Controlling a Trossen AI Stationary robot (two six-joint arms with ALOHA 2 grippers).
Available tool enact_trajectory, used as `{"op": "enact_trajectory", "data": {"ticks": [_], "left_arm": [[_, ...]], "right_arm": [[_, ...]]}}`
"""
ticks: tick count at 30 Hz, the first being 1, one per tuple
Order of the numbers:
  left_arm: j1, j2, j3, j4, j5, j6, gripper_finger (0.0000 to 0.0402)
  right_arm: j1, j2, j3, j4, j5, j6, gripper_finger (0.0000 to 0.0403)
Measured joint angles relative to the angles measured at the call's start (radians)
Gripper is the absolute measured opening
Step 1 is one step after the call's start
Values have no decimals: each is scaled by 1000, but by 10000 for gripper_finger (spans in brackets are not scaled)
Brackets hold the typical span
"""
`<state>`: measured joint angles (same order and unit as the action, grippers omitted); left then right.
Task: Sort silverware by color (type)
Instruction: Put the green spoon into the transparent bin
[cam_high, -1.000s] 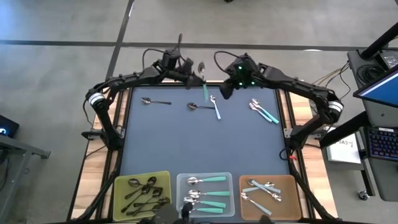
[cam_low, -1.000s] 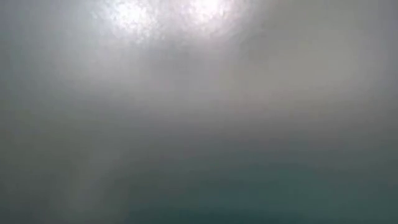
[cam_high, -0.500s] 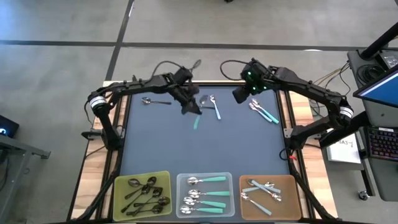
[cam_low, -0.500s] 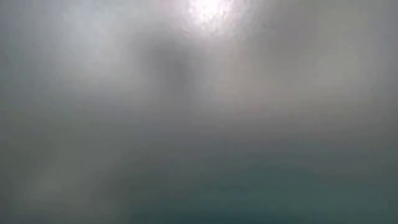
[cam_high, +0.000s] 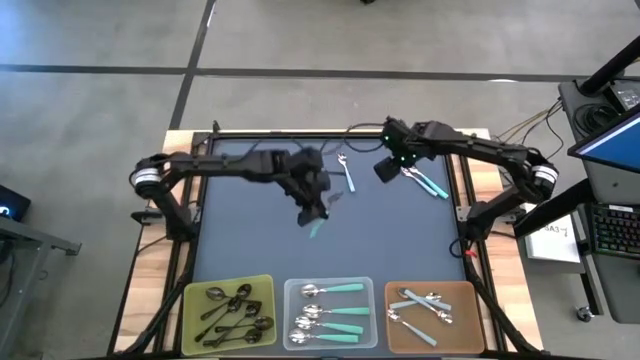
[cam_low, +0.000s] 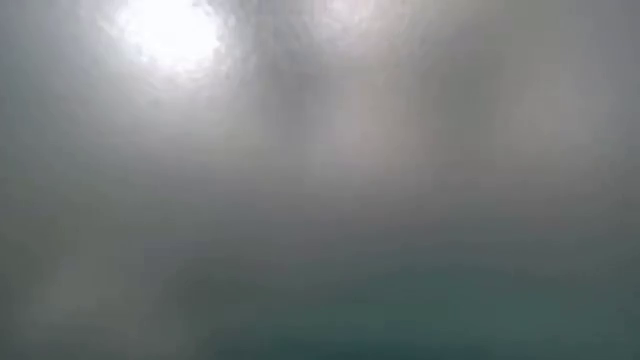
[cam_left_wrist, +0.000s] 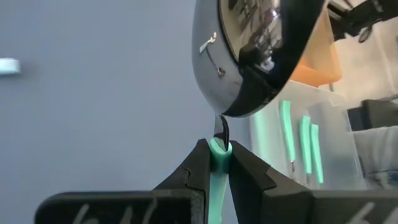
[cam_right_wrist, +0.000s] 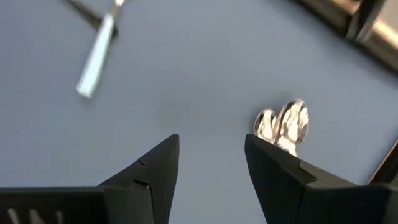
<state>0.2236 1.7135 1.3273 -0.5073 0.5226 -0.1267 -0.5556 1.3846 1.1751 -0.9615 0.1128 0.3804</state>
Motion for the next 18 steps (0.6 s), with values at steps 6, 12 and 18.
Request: {"op": "enact_trajectory", "data": {"ticks": [6,12,18], "left_arm": [[-201,-39,2,10,-186,-213,23],[-402,-38,2,15,-358,-435,21],[-526,-22,2,44,-460,-611,22]], "right_arm": [[31,-10,-107,-3,-41,-6,173],[56,-60,-224,-26,-39,15,172],[83,-114,-333,-29,-35,21,171]]}}
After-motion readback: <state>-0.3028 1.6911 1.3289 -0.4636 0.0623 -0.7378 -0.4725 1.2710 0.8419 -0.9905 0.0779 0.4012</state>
